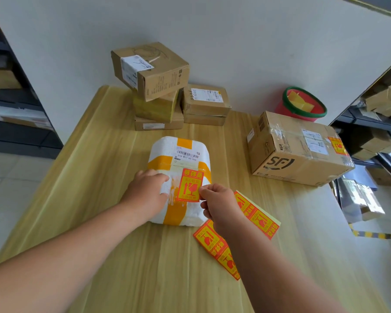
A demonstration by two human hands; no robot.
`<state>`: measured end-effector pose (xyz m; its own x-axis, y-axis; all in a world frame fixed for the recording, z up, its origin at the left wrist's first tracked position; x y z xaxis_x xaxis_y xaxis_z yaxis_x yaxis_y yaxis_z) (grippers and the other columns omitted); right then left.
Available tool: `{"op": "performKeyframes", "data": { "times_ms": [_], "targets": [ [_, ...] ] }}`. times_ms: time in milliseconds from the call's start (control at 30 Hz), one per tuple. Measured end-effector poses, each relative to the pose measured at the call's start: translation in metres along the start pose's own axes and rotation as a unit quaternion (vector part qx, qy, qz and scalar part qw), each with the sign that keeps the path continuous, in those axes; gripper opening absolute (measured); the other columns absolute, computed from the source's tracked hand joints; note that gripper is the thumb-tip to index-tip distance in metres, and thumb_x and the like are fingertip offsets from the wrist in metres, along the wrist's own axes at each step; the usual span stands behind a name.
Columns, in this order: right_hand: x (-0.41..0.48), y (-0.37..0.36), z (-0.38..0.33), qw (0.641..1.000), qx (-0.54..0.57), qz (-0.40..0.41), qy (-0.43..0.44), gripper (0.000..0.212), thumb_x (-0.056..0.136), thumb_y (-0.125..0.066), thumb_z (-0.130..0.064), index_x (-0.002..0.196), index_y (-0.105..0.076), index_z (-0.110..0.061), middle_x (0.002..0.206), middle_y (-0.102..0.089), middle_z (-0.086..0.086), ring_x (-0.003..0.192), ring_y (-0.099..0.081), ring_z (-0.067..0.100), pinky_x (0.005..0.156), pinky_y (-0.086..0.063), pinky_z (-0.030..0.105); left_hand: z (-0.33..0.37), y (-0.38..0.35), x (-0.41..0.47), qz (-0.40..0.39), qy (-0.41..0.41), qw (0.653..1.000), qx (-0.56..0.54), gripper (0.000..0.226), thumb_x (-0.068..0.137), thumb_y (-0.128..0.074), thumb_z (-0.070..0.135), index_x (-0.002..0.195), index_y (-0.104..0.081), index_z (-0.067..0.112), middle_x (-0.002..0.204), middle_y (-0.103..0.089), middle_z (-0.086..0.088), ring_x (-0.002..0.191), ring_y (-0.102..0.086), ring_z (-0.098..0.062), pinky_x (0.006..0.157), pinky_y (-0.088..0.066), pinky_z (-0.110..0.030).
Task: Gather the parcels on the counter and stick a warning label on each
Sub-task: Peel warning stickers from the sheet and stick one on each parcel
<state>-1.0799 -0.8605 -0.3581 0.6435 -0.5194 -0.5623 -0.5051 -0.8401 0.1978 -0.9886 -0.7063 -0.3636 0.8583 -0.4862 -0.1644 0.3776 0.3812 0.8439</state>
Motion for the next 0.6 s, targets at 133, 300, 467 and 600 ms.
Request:
{"op": "performKeyframes", "data": {
  "times_ms": [133, 300, 467, 600],
  "targets": [
    [0.004, -0.013, -0.003, 1.000, -0.027, -0.001, 0.001, 0.011, 0.089, -0.056, -0.011, 0.079, -0.060, -0.010, 0.072, -0.058, 0.004, 0.055, -0.048, 0.014, 0.045, -0.037, 0.024, -0.008, -0.005, 0.000, -0.022, -0.010, 1.000, 0.005, 0.047, 0.087, -0.060, 0.026, 0.132, -0.049, 0.020, 0.133, -0.045, 0.001, 0.123, -0.038, -0.022, 0.100, -0.037, -0.036],
    [0.009, -0.023, -0.002, 0.998, -0.061, 0.001, -0.010, 0.013, 0.092, -0.056, -0.015, 0.081, -0.061, -0.010, 0.068, -0.055, 0.004, 0.055, -0.047, 0.015, 0.046, -0.036, 0.025, -0.014, -0.006, -0.002, -0.020, -0.018, 1.000, -0.002, 0.040, 0.087, -0.061, 0.024, 0.125, -0.054, 0.017, 0.130, -0.044, 0.003, 0.119, -0.042, -0.019, 0.096, -0.041, -0.036],
    [0.012, -0.027, -0.002, 0.996, -0.090, 0.016, -0.015, 0.013, 0.092, -0.056, -0.015, 0.084, -0.063, -0.008, 0.063, -0.054, 0.002, 0.049, -0.047, 0.011, 0.043, -0.037, 0.023, -0.016, -0.008, -0.001, -0.017, -0.027, 0.999, -0.009, 0.045, 0.087, -0.061, 0.025, 0.130, -0.051, 0.020, 0.132, -0.042, 0.004, 0.122, -0.039, -0.018, 0.098, -0.040, -0.035],
    [0.015, -0.027, -0.002, 0.992, -0.126, 0.027, -0.013, 0.014, 0.092, -0.056, -0.016, 0.085, -0.065, -0.008, 0.061, -0.056, 0.004, 0.048, -0.047, 0.012, 0.042, -0.038, 0.023, -0.016, -0.009, 0.000, -0.014, -0.029, 0.999, -0.012, 0.047, 0.087, -0.062, 0.026, 0.132, -0.051, 0.020, 0.131, -0.042, 0.004, 0.122, -0.039, -0.018, 0.098, -0.040, -0.035]
  ]
}}
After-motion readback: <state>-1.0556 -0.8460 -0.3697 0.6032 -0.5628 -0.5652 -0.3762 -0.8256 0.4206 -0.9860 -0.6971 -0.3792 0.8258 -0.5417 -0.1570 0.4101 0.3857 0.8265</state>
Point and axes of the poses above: each hand's wrist, its own x-axis towards the middle knuckle, its own y-axis out of the back of the hand, z = x × y, the point moved 3 cm from there along x, towards the middle knuckle
